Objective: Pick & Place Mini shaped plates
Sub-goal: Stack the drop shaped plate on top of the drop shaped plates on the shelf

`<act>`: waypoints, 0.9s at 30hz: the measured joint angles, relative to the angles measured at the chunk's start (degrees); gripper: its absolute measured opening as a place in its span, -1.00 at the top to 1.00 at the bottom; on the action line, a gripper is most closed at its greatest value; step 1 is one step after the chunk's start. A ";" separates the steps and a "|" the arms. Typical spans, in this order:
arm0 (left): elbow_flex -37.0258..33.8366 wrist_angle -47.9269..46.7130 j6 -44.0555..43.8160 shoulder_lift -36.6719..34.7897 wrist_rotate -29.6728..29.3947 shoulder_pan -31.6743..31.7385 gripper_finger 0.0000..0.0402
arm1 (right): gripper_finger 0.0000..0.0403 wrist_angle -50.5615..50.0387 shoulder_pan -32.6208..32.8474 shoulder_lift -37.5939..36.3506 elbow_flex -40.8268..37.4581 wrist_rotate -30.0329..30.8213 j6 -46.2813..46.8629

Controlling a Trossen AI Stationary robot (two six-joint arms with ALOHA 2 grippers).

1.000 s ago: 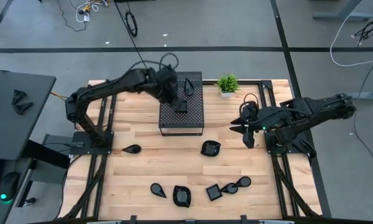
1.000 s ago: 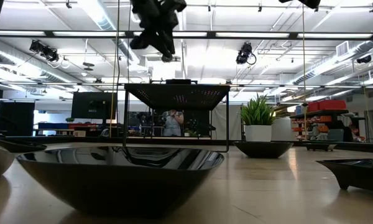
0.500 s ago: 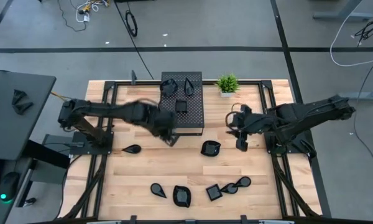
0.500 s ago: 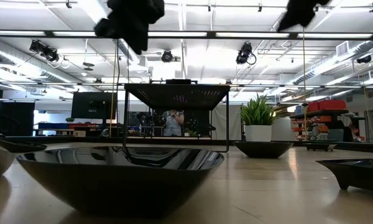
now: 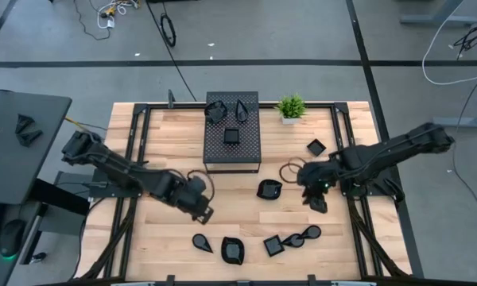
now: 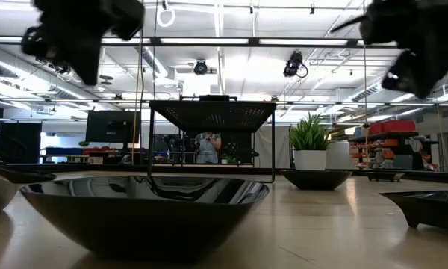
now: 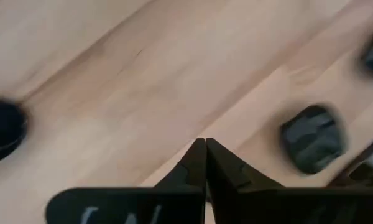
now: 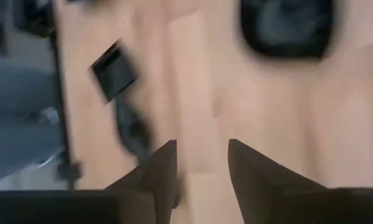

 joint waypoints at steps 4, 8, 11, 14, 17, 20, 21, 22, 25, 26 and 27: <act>-7.46 7.53 -1.84 -2.35 -0.51 -2.44 0.93 | 0.18 3.55 4.36 1.13 -3.82 -5.73 2.56; -14.43 15.58 -2.99 -6.50 -3.94 -5.20 0.94 | 0.13 8.02 9.57 3.75 -5.94 -6.45 1.52; -18.84 20.41 -2.98 -9.06 -6.53 -6.40 0.97 | 0.13 12.18 12.54 7.14 -6.63 -5.94 1.60; -21.28 21.50 -2.75 -10.64 -8.43 -6.66 0.97 | 0.13 15.95 14.97 11.87 -6.61 -4.72 0.73; -22.61 20.45 -2.25 -11.43 -9.04 -6.60 0.93 | 0.13 19.53 16.66 17.51 -6.57 -4.19 -0.77; -22.89 20.61 -1.49 -11.34 -9.22 -6.33 0.90 | 0.14 19.61 17.68 22.83 -6.54 -4.12 -2.40; -23.00 20.57 -0.94 -11.33 -9.32 -6.33 0.89 | 0.16 18.80 18.08 24.04 -6.54 -4.13 -3.18; -22.96 21.08 -0.29 -11.30 -9.24 -6.33 0.89 | 0.17 18.73 18.27 25.09 -6.38 -4.17 -3.87; -22.85 21.59 1.77 -11.30 -9.45 -6.33 0.90 | 0.23 18.24 18.49 26.85 -6.07 -3.72 -4.53; -22.85 21.63 2.20 -11.30 -9.45 -6.33 0.91 | 0.25 18.19 18.60 27.03 -6.08 -3.14 -4.66; -22.85 21.67 2.86 -11.30 -9.43 -6.33 0.92 | 0.28 18.01 18.38 27.03 -6.08 -2.83 -4.89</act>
